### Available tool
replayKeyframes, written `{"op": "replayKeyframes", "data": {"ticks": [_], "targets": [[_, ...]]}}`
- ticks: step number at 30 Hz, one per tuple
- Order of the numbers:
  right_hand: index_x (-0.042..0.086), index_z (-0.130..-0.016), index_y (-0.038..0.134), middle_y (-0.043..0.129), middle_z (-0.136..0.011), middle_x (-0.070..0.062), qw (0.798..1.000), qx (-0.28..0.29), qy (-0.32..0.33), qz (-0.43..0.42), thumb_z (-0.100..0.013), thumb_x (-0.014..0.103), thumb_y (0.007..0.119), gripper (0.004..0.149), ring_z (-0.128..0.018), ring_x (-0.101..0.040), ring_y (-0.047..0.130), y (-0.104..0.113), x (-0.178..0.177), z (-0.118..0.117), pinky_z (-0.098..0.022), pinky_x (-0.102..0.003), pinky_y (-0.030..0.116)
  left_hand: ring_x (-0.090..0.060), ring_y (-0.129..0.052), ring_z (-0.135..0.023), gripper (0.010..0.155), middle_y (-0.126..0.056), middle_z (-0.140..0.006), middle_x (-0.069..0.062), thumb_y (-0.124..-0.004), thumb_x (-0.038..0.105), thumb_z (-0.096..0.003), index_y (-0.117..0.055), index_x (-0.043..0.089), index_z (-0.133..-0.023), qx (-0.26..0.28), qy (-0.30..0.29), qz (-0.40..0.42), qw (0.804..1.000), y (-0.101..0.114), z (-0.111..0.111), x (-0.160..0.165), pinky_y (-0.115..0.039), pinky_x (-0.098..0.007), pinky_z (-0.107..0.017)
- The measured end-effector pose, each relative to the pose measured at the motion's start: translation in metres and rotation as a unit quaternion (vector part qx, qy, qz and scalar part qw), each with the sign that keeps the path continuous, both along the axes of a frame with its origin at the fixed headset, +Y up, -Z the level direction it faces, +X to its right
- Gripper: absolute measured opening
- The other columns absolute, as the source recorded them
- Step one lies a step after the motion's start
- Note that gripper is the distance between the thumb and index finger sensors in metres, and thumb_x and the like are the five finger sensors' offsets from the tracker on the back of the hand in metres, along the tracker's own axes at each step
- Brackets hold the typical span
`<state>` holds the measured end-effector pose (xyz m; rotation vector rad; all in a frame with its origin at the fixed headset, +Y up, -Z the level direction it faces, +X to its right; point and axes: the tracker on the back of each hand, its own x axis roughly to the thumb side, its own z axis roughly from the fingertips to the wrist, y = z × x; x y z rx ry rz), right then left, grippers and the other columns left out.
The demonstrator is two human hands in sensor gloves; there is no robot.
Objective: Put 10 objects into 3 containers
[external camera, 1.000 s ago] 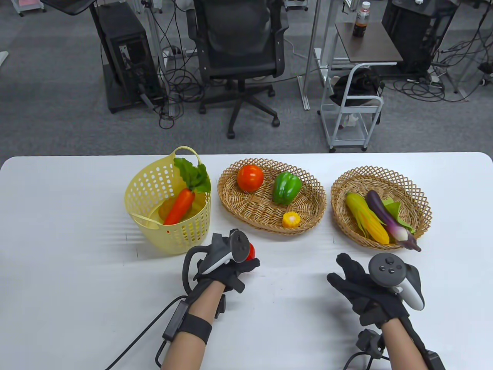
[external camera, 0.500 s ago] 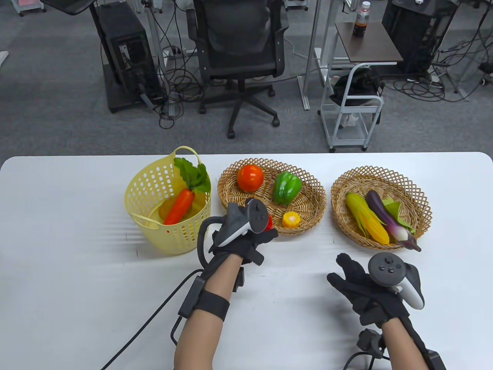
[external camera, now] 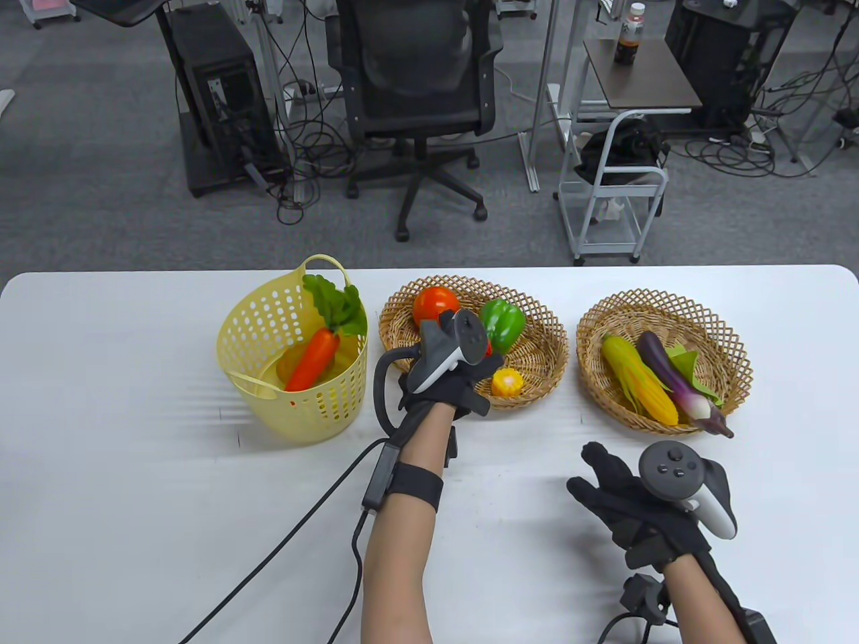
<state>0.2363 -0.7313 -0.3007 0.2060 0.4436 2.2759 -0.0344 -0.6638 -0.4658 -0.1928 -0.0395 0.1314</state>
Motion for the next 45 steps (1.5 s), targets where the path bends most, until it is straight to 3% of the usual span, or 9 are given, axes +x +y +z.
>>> {"op": "replayKeyframes", "data": {"ticks": [6,16,25,34,38,45], "targets": [[0.006,-0.113,0.018,0.024,-0.114,-0.034,1.0,-0.001,0.0,0.001,-0.061,0.056,0.054,0.08,-0.091,-0.058,0.059,0.0,0.0,0.0,-0.064,-0.062,0.06,-0.032,-0.075,-0.105,0.098,-0.044,-0.12,-0.018,-0.058,0.076,-0.0595,-0.015,0.011,-0.119,0.02,0.021,-0.012,1.0,-0.014,-0.009,-0.005,-0.087,-0.025,-0.056],[0.006,-0.113,0.018,0.023,-0.115,-0.034,1.0,-0.006,0.0,0.011,-0.061,0.056,0.054,0.08,-0.091,-0.058,0.059,-0.001,-0.001,0.0,-0.064,-0.062,0.06,-0.034,-0.071,-0.107,0.096,-0.043,-0.119,-0.019,-0.057,0.073,-0.0608,-0.015,0.009,-0.118,0.008,0.025,-0.008,1.0,-0.045,-0.01,-0.005,-0.086,-0.03,-0.059],[0.006,-0.113,0.018,0.024,-0.115,-0.034,1.0,-0.009,0.002,0.015,-0.061,0.056,0.054,0.08,-0.091,-0.058,0.058,-0.002,-0.001,0.0,-0.064,-0.062,0.06,-0.038,-0.067,-0.107,0.096,-0.041,-0.118,-0.022,-0.058,0.072,-0.0591,-0.017,0.007,-0.117,0.046,0.008,0.021,0.999,-0.041,0.001,-0.014,-0.084,-0.036,-0.061],[0.006,-0.113,0.019,0.025,-0.115,-0.034,1.0,0.0,0.01,0.016,-0.061,0.055,0.055,0.08,-0.093,-0.058,0.056,0.0,-0.005,0.003,-0.065,-0.063,0.059,-0.048,-0.061,-0.105,0.094,-0.039,-0.117,-0.028,-0.058,0.07,-0.0589,-0.021,0.005,-0.117,0.083,-0.041,0.066,0.994,-0.025,0.04,-0.023,-0.079,-0.047,-0.063],[0.007,-0.113,0.017,0.025,-0.115,-0.033,1.0,-0.002,0.015,0.017,-0.061,0.055,0.054,0.08,-0.096,-0.058,0.05,-0.001,-0.007,0.003,-0.067,-0.064,0.055,-0.054,-0.055,-0.105,0.087,-0.037,-0.116,-0.031,-0.051,0.067,-0.0627,-0.027,0.004,-0.116,0.165,-0.071,0.048,0.983,-0.014,0.069,-0.033,-0.068,-0.058,-0.068],[0.008,-0.113,0.015,0.017,-0.116,-0.03,0.999,0.01,0.002,0.033,-0.062,0.055,0.054,0.08,-0.101,-0.058,0.034,0.0,-0.009,0.004,-0.071,-0.067,0.042,-0.057,-0.054,-0.105,0.088,-0.038,-0.117,-0.032,-0.051,0.07,-0.0622,-0.031,0.005,-0.118,0.164,-0.085,0.09,0.979,-0.003,0.12,-0.069,-0.063,-0.064,-0.068]]}}
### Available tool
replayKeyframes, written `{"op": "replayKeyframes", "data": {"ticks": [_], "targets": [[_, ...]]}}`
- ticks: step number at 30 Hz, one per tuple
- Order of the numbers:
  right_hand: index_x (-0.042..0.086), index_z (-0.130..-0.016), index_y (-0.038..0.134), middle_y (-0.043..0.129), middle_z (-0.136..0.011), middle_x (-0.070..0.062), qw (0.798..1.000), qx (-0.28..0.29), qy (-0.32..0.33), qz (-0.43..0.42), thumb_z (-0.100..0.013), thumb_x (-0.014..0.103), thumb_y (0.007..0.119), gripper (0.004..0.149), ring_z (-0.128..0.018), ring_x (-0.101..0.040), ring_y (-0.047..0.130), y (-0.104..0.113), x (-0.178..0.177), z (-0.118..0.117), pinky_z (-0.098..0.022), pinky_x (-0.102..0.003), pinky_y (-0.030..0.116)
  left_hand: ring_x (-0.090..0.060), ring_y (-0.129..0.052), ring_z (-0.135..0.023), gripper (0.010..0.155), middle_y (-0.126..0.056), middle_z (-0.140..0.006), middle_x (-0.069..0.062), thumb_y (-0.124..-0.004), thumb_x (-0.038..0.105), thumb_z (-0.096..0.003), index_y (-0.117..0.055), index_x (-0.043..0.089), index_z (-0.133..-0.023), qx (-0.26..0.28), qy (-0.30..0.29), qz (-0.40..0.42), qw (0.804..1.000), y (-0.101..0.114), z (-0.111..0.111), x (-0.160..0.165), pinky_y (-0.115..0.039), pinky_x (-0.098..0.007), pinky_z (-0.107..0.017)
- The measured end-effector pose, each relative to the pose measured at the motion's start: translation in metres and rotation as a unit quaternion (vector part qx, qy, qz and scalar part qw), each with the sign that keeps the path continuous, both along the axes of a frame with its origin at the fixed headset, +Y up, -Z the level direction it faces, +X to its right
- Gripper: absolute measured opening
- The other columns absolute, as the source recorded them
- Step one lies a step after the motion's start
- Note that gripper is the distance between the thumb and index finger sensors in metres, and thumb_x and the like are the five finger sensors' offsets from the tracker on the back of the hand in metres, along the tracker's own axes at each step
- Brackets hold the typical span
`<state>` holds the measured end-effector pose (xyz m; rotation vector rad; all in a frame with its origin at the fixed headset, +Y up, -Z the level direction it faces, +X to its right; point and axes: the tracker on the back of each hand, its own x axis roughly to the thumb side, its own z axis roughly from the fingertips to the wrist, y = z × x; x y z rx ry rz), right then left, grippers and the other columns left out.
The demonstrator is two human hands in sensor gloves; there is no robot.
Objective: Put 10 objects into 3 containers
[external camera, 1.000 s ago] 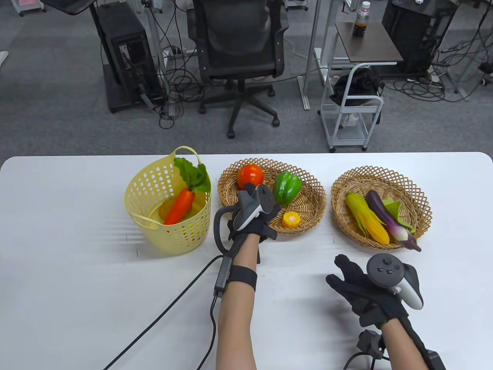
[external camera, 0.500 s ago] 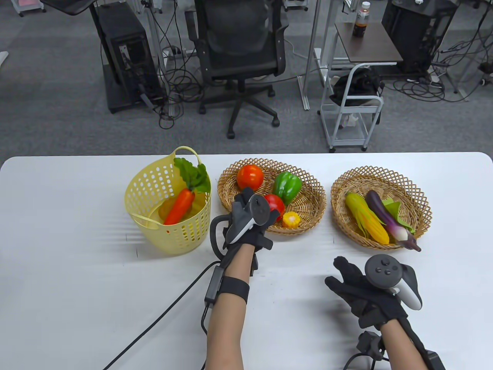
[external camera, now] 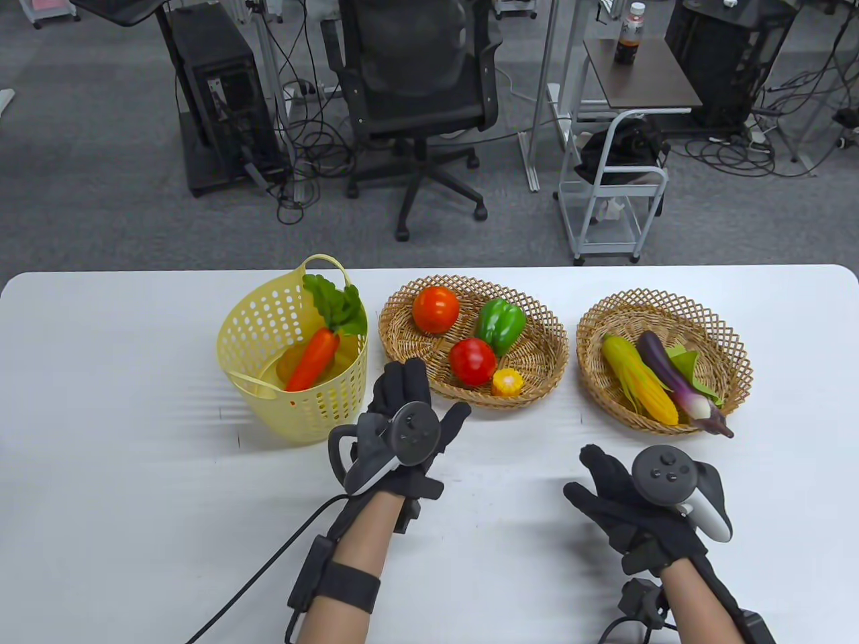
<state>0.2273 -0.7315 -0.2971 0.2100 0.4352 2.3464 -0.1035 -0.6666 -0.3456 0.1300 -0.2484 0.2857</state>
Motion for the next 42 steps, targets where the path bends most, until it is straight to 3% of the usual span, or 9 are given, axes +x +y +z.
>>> {"op": "replayKeyframes", "data": {"ticks": [9,15,21,26,31,42], "targets": [[0.015,-0.114,0.018,0.012,-0.121,-0.017,0.997,0.068,-0.043,0.022,-0.061,0.055,0.054,0.076,-0.108,-0.047,0.012,0.007,0.0,0.004,-0.074,-0.068,0.024,-0.057,-0.054,-0.105,0.087,-0.038,-0.117,-0.033,-0.05,0.07,-0.0625,-0.034,0.005,-0.118,-0.011,0.006,-0.016,1.0,-0.018,0.041,-0.043,-0.064,-0.064,-0.068],[0.02,-0.115,0.014,0.0,-0.121,-0.01,0.993,0.083,-0.054,0.058,-0.059,0.058,0.049,0.076,-0.106,-0.037,-0.01,0.008,-0.005,0.004,-0.072,-0.064,0.0,-0.057,-0.054,-0.105,0.087,-0.039,-0.117,-0.033,-0.05,0.07,-0.0625,-0.034,0.005,-0.118,-0.007,0.022,0.001,1.0,-0.037,0.055,-0.066,-0.064,-0.064,-0.068],[0.023,-0.115,0.014,-0.006,-0.121,-0.003,0.988,0.096,-0.075,0.092,-0.058,0.06,0.048,0.076,-0.103,-0.03,-0.02,0.007,-0.006,0.005,-0.068,-0.061,-0.012,-0.058,-0.055,-0.104,0.087,-0.04,-0.116,-0.034,-0.052,0.068,-0.0623,-0.035,0.003,-0.117,0.016,0.015,0.005,1.0,-0.051,0.064,-0.073,-0.064,-0.065,-0.067],[0.024,-0.115,0.015,-0.004,-0.121,-0.003,0.988,0.093,-0.078,0.1,-0.058,0.06,0.049,0.076,-0.103,-0.03,-0.019,0.007,-0.006,0.006,-0.068,-0.061,-0.012,-0.055,-0.058,-0.104,0.087,-0.043,-0.116,-0.031,-0.052,0.068,-0.0618,-0.036,0.003,-0.117,0.038,0.018,-0.007,0.999,-0.051,0.067,-0.078,-0.065,-0.064,-0.066],[0.02,-0.116,0.022,0.005,-0.123,-0.01,0.99,0.102,-0.066,0.071,-0.058,0.059,0.05,0.076,-0.107,-0.037,-0.007,0.016,0.0,0.008,-0.071,-0.065,0.0,-0.055,-0.058,-0.104,0.087,-0.043,-0.116,-0.03,-0.053,0.068,-0.0615,-0.035,0.003,-0.117,0.038,0.019,-0.023,0.999,-0.053,0.069,-0.081,-0.064,-0.064,-0.067],[0.02,-0.116,0.021,0.004,-0.123,-0.01,0.991,0.088,-0.066,0.071,-0.059,0.059,0.051,0.075,-0.106,-0.037,-0.008,0.011,0.001,0.003,-0.071,-0.065,0.0,-0.058,-0.049,-0.106,0.089,-0.036,-0.117,-0.033,-0.052,0.067,-0.0621,-0.029,0.002,-0.117,0.064,0.026,-0.034,0.997,-0.046,0.072,-0.09,-0.059,-0.067,-0.068]]}}
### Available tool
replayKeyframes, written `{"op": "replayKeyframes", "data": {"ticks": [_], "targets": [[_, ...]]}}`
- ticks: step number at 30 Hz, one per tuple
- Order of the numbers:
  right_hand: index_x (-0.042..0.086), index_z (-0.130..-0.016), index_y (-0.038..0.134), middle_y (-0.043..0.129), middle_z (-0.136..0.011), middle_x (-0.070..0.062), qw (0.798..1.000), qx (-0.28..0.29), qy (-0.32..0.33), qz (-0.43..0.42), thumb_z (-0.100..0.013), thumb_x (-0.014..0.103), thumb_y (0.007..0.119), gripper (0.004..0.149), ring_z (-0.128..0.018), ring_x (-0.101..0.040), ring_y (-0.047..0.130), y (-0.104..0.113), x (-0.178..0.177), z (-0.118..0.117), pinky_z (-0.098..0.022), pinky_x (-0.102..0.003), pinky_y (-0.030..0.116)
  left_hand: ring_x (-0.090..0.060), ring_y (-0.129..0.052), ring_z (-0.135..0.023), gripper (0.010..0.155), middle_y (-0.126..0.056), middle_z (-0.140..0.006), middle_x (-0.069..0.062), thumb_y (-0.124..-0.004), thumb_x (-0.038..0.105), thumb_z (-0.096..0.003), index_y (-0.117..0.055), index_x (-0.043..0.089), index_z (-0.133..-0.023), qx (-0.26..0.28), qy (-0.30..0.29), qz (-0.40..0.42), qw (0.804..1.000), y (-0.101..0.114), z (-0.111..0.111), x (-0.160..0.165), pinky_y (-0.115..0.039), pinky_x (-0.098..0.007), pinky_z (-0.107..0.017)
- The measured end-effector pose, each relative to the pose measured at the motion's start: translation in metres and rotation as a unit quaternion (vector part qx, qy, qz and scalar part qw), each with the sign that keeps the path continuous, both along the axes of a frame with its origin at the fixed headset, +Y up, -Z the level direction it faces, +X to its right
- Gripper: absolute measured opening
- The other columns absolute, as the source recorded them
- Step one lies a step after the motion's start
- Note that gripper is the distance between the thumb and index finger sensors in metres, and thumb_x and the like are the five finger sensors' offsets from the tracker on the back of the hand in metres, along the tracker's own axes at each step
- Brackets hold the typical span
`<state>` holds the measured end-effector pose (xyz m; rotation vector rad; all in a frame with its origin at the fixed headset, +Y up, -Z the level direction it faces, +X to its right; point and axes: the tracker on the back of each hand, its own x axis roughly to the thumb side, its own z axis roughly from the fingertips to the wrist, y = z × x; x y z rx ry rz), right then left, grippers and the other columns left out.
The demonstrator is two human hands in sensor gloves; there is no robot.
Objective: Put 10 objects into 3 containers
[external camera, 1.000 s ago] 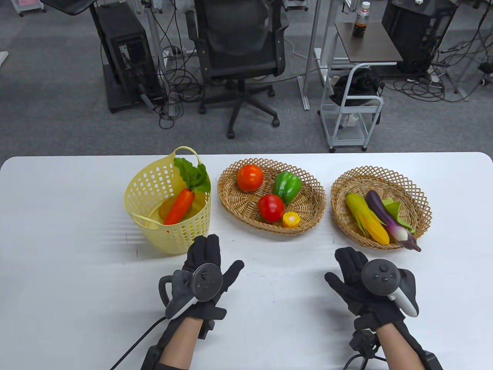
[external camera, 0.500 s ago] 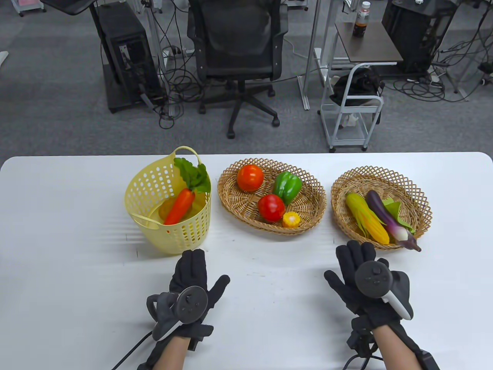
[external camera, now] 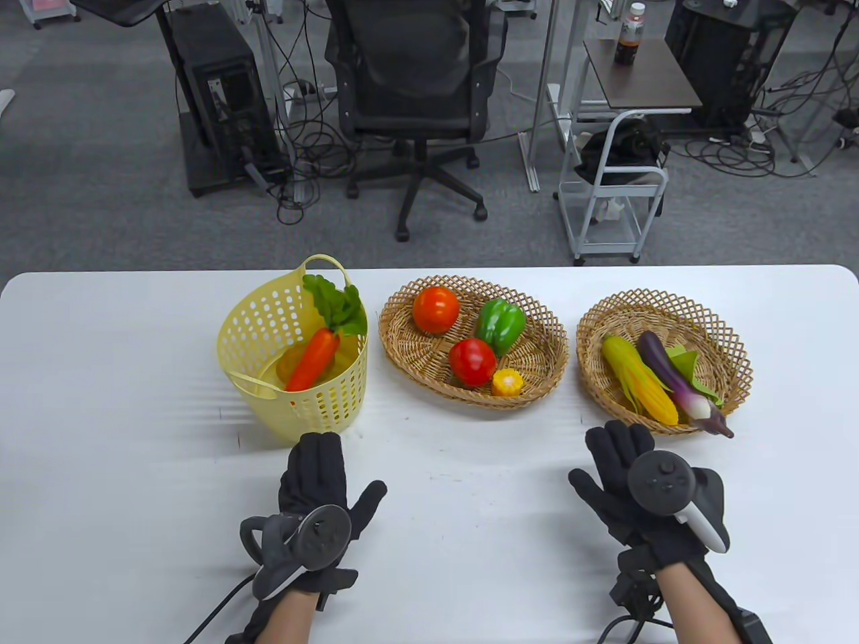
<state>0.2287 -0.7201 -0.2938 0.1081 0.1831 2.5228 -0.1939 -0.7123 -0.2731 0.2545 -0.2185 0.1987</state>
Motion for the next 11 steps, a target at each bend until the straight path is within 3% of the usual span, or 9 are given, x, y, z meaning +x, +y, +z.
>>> {"op": "replayKeyframes", "data": {"ticks": [11], "targets": [[0.02,-0.116,0.021,0.004,-0.122,-0.011,1.0,-0.016,0.001,0.011,-0.059,0.059,0.051,0.075,-0.106,-0.038,-0.008,-0.0057,-0.0015,-0.0021,-0.071,-0.065,0.001,-0.059,-0.049,-0.105,0.088,-0.036,-0.117,-0.033,-0.051,0.067,-0.0625,-0.029,0.001,-0.117,-0.002,-0.002,-0.006,1.0,-0.0027,0.0002,0.0012,-0.059,-0.067,-0.068]]}}
